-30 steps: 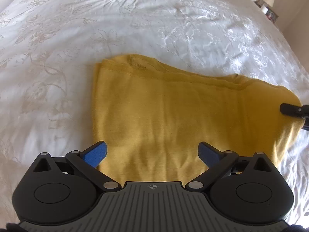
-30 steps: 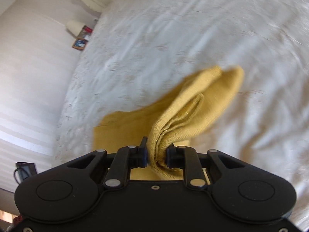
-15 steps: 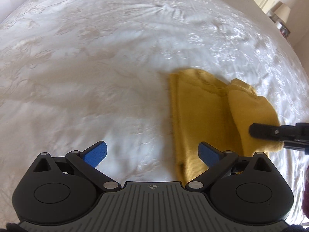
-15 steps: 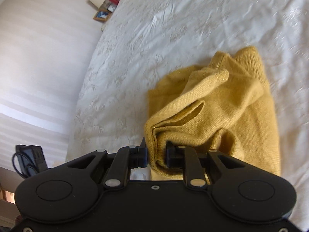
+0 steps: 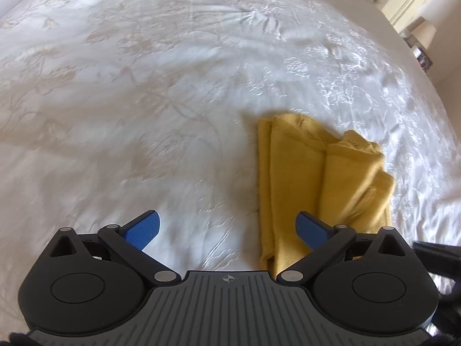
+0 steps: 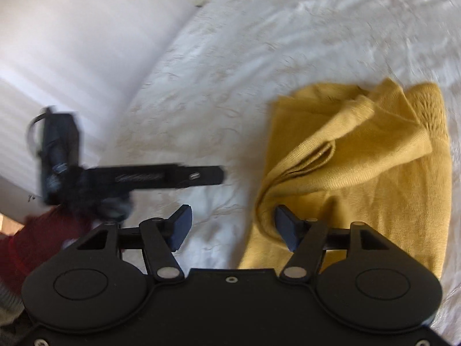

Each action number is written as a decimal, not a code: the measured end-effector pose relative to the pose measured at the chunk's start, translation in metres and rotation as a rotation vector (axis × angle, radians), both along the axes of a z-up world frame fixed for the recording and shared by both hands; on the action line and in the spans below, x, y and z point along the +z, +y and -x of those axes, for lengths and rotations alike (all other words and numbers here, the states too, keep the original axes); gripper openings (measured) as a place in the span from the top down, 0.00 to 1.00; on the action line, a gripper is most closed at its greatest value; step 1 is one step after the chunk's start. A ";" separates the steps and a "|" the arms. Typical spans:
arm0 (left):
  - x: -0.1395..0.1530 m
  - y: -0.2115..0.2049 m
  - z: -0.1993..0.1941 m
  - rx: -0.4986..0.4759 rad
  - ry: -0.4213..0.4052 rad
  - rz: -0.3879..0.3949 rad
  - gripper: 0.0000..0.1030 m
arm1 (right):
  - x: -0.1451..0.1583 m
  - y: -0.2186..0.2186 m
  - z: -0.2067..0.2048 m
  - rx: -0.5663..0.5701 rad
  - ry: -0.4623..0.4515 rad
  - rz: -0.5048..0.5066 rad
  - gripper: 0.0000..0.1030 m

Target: Fold small clothes

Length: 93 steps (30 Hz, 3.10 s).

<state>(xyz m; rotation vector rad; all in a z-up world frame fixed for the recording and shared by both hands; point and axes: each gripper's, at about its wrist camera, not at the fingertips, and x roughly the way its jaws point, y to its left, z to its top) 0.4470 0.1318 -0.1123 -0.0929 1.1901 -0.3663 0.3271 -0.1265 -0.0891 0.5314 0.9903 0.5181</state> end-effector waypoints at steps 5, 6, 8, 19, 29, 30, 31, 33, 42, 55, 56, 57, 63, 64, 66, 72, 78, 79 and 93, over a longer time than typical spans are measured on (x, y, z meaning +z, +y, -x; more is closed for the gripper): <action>0.005 -0.021 -0.010 -0.058 -0.010 0.030 0.01 | 0.015 -0.018 0.022 -0.052 -0.060 0.094 0.29; 0.006 -0.026 -0.012 -0.072 -0.012 0.033 0.01 | 0.013 -0.022 0.025 -0.070 -0.057 0.116 0.29; 0.008 -0.036 -0.015 -0.102 -0.019 0.037 0.01 | 0.006 -0.030 0.027 -0.098 -0.040 0.161 0.29; 0.007 -0.099 0.001 -0.328 -0.040 -0.006 0.01 | -0.068 -0.003 0.034 0.010 0.164 0.157 0.28; -0.016 -0.138 0.030 -0.449 -0.040 -0.053 0.00 | -0.072 -0.001 0.053 -0.027 0.142 0.132 0.24; -0.020 -0.140 0.031 -0.454 -0.044 -0.075 0.00 | -0.073 -0.002 0.053 -0.033 0.144 0.127 0.24; -0.022 -0.141 0.030 -0.454 -0.059 -0.102 0.00 | -0.073 -0.003 0.053 -0.035 0.146 0.124 0.24; -0.024 -0.139 0.026 -0.425 -0.118 -0.154 0.00 | -0.072 -0.003 0.052 -0.030 0.146 0.122 0.23; -0.029 -0.060 -0.036 -0.018 -0.152 -0.282 0.01 | -0.073 -0.020 0.052 -0.072 0.169 0.062 0.23; -0.003 -0.082 -0.004 -0.153 -0.214 -0.107 0.00 | -0.076 -0.010 0.043 -0.056 0.173 0.064 0.15; -0.006 -0.090 -0.006 -0.185 -0.218 -0.106 0.00 | -0.076 -0.009 0.044 -0.054 0.173 0.067 0.15; -0.009 -0.098 -0.008 -0.208 -0.226 -0.116 0.00 | -0.076 -0.008 0.044 -0.052 0.173 0.070 0.15; -0.048 -0.091 -0.049 -0.084 -0.157 -0.264 0.00 | -0.068 -0.002 0.042 -0.060 0.154 0.084 0.08; -0.053 -0.081 -0.056 -0.051 -0.123 -0.247 0.00 | -0.065 -0.003 0.043 -0.064 0.139 0.081 0.06; -0.057 -0.064 -0.065 -0.026 -0.082 -0.189 0.00 | -0.057 -0.005 0.044 -0.073 0.111 0.080 0.01; -0.038 -0.042 -0.064 0.030 -0.135 -0.144 0.00 | -0.039 -0.017 0.040 -0.098 0.031 0.109 0.01; -0.021 -0.014 -0.065 0.209 -0.133 -0.042 0.00 | -0.028 -0.027 0.020 -0.128 -0.019 0.137 0.00; -0.021 -0.012 -0.064 0.212 -0.129 -0.037 0.00 | -0.025 -0.027 0.015 -0.119 -0.028 0.146 0.01; -0.049 -0.055 -0.006 -0.116 -0.055 -0.040 0.00 | -0.013 -0.031 -0.083 -0.149 -0.067 0.261 0.31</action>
